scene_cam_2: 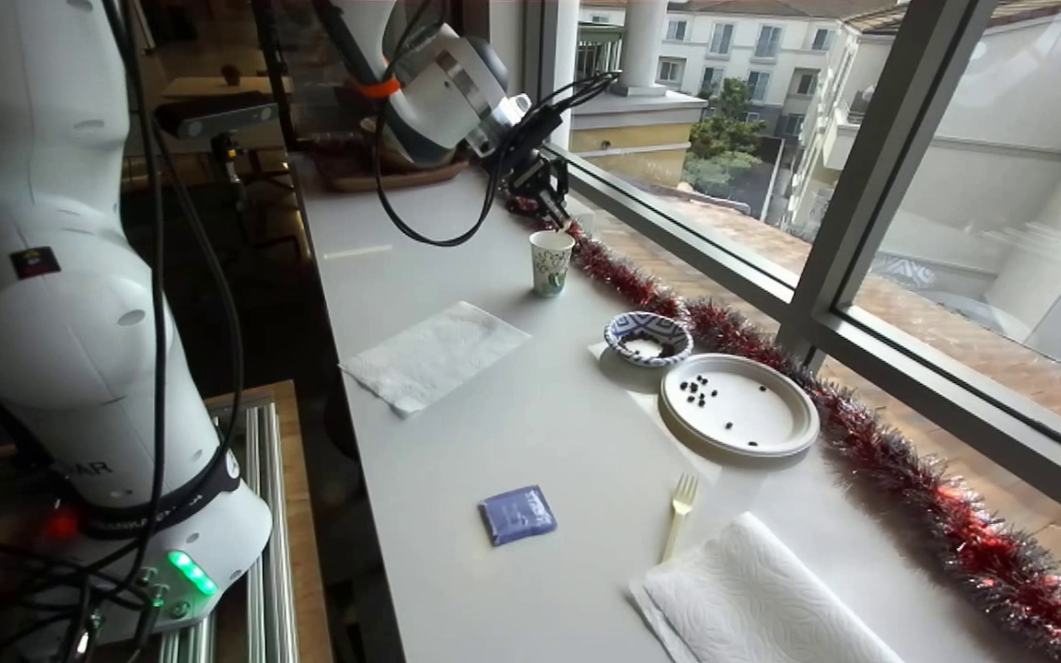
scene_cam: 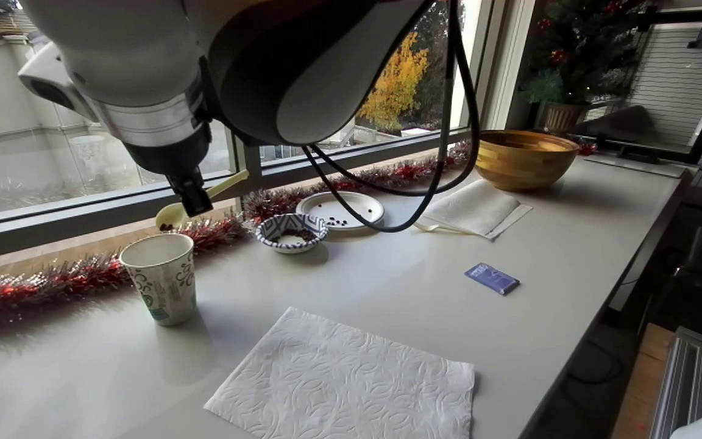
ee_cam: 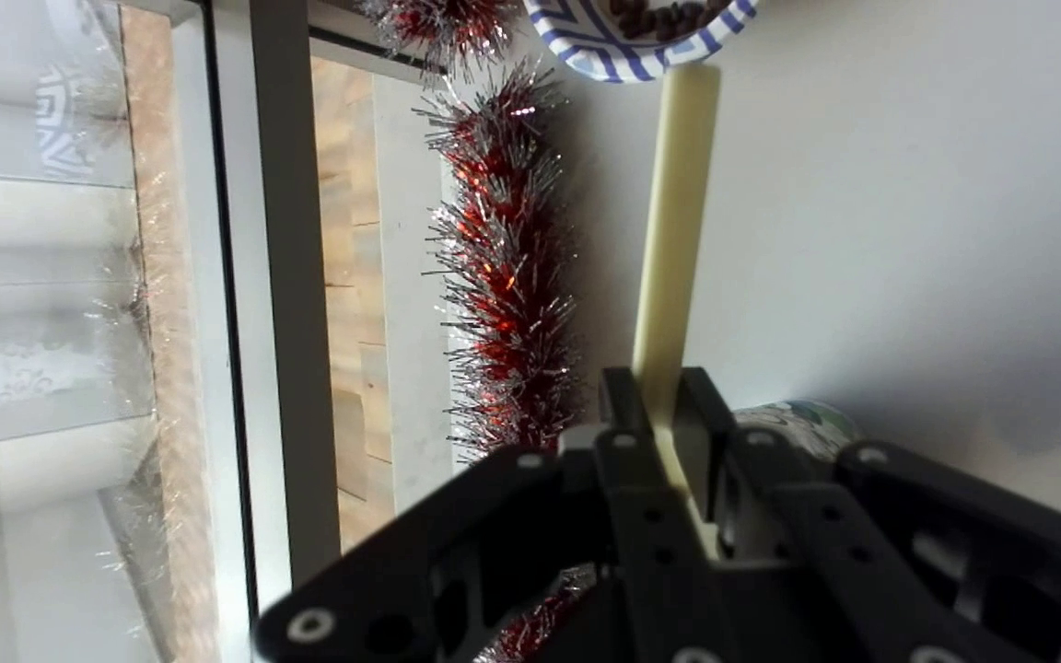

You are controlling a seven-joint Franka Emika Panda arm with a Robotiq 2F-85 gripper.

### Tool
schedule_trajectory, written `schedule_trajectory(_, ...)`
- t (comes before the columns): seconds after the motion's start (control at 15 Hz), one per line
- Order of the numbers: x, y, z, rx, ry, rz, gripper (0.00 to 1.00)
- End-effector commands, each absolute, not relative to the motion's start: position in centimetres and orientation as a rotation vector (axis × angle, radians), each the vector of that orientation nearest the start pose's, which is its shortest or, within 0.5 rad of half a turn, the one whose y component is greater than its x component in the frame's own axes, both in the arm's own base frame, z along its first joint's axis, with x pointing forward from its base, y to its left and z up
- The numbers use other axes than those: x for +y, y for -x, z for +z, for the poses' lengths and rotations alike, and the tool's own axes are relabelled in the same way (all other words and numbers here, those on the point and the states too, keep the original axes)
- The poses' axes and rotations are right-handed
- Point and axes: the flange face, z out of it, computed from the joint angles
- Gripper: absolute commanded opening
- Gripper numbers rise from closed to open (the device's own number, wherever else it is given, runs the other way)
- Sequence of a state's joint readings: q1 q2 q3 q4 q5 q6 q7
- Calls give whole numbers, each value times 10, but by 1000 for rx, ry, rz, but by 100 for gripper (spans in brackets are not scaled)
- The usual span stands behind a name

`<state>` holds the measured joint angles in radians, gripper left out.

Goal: Remove the spoon from the napkin and use it to take some coffee beans from the bowl and put them in the coffee cup.

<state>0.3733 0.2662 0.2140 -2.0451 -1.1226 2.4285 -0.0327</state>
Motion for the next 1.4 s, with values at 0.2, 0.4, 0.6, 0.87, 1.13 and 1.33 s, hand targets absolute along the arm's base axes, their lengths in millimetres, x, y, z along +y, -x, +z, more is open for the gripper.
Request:
schedule_trajectory(0.2, 349, -509, 321, 1573, -1716, 424, 4)
schedule_trajectory(0.4, 351, -508, 322, 1576, -1713, 424, 4)
schedule_trajectory(0.6, 330, -512, 339, 1607, -1855, 415, 4)
schedule_trajectory(0.87, 279, -522, 366, 1641, -2082, 503, 4)
schedule_trajectory(1.13, 217, -514, 354, 1776, -2148, 663, 4)
schedule_trajectory(1.33, 186, -503, 315, 1845, -2190, 780, 4)
